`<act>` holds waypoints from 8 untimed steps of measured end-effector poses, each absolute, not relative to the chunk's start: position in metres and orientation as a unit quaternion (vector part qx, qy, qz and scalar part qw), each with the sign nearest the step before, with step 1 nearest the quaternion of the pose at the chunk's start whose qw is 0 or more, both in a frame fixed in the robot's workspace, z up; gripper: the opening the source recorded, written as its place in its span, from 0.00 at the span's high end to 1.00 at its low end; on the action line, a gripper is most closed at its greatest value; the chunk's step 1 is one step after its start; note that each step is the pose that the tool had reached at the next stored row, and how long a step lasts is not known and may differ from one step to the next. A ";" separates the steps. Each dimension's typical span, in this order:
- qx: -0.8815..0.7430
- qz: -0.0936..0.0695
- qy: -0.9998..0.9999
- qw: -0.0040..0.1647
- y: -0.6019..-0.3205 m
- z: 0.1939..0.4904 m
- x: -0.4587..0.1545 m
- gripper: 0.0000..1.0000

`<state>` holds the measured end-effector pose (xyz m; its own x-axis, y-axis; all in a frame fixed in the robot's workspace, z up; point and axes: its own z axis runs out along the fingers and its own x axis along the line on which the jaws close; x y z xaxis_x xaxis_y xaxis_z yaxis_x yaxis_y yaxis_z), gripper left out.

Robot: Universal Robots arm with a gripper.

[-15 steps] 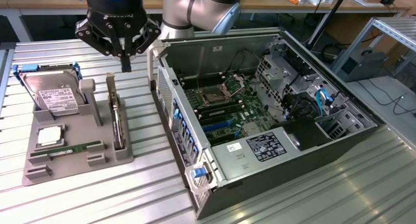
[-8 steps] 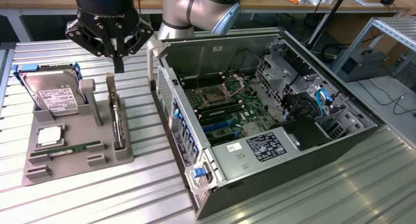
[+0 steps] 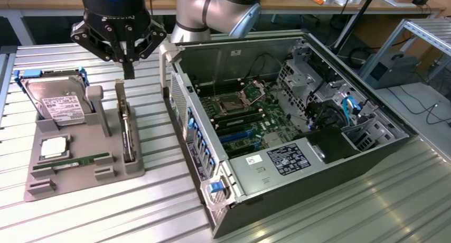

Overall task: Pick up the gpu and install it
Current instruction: 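Pick up the gpu and move the gpu toward the slot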

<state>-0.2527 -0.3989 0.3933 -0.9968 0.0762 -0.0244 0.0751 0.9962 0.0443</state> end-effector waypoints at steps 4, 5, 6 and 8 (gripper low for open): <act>0.038 0.022 0.999 0.013 -0.399 0.393 -0.253 0.64; 0.038 0.022 0.999 0.013 -0.399 0.393 -0.253 0.52; 0.038 0.022 0.999 0.013 -0.399 0.393 -0.253 0.52; 0.038 0.022 0.999 0.013 -0.399 0.392 -0.253 0.52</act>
